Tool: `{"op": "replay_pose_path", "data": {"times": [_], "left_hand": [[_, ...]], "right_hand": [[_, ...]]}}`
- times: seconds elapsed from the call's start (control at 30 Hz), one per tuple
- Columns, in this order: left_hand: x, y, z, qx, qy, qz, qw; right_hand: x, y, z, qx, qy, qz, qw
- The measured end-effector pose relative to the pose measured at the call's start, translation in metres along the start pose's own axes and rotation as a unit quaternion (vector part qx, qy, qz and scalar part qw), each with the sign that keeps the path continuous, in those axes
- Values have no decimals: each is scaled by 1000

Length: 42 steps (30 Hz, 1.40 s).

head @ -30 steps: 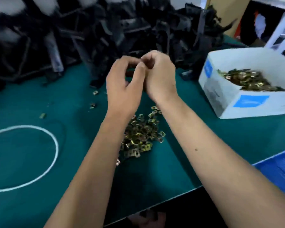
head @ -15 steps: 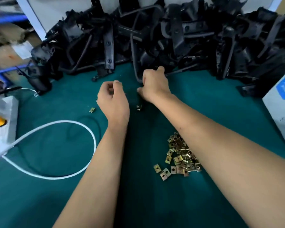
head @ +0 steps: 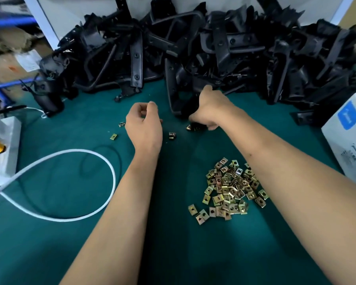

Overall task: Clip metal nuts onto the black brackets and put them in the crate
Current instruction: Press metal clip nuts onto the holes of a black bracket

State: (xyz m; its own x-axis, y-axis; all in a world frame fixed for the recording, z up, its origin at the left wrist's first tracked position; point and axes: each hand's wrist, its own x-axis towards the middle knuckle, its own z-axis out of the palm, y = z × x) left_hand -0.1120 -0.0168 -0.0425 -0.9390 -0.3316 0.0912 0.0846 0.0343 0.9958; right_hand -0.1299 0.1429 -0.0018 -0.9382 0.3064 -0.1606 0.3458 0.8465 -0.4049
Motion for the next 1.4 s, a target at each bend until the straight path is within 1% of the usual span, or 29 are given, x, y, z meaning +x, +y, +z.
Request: {"op": "replay_pose_path", "data": {"times": [0.07,0.17,0.23,0.3,0.37,0.43,0.5,0.53,0.57,0.6,0.63,0.7,0.73,0.77,0.83,0.9,0.93,0.97,1.0,1.1,1.17,1.27,1.33,1.4], "left_hand": [[-2,1,0,6,-4,1,1000],[-2,1,-1,1,3,-1,1000],[0,1,-1,-6,5,0,1000],[1,0,-2,-41,-9,-5,999],[1,2,-1,-107,-58,-31,992],[1,6,0,-184,-143,-70,970],[-2,10,1,-243,-230,-92,938],[-3,12,3,-254,-258,-86,928],[-3,12,4,-249,-267,-68,928],[-4,12,5,-231,-257,-48,937],[-3,11,6,-206,-232,-33,950],[-3,9,7,-181,-159,-30,970],[-1,8,5,-187,-137,-45,972],[0,7,4,-205,-126,-74,968],[4,6,2,-278,-137,-146,939],[4,7,2,-357,-155,-208,897],[4,7,4,-385,-162,-231,879],[2,7,6,-398,-168,-246,868],[0,7,7,-399,-178,-250,864],[-2,5,4,-333,-227,-207,891],[-3,6,2,-283,-273,-183,901],[-3,7,-1,-227,-338,-155,900],[-2,6,-2,-205,-373,-133,895],[-5,6,-2,-203,-387,-128,890]], "right_hand": [[-1,4,-1,43,12,-10,999],[-5,3,-7,114,9,-11,993],[-10,1,-13,149,36,-30,988],[-18,-3,-17,195,76,-51,977],[-29,-6,-19,209,108,-85,968],[-42,-7,-14,155,127,-170,965],[-54,-4,-8,41,109,-262,958],[-59,-2,-4,-18,83,-299,951],[-63,1,-2,-50,53,-326,942],[-66,7,-2,-46,22,-339,939],[-69,12,-5,-2,-7,-340,941],[-74,28,-17,122,-69,-309,941],[-74,38,-25,156,-92,-287,941],[-74,48,-34,159,-113,-271,943],[-72,66,-47,100,-173,-255,946],[-73,76,-46,24,-233,-238,942],[-74,79,-41,-3,-235,-236,943],[-75,79,-36,-21,-223,-238,945],[-76,80,-31,-30,-211,-241,947],[-77,83,-23,-35,-193,-249,948],[-77,88,-22,-8,-180,-252,951],[-79,95,-20,44,-182,-257,948],[-81,94,-17,41,-179,-270,945],[-83,92,-12,40,-176,-288,941]]}}
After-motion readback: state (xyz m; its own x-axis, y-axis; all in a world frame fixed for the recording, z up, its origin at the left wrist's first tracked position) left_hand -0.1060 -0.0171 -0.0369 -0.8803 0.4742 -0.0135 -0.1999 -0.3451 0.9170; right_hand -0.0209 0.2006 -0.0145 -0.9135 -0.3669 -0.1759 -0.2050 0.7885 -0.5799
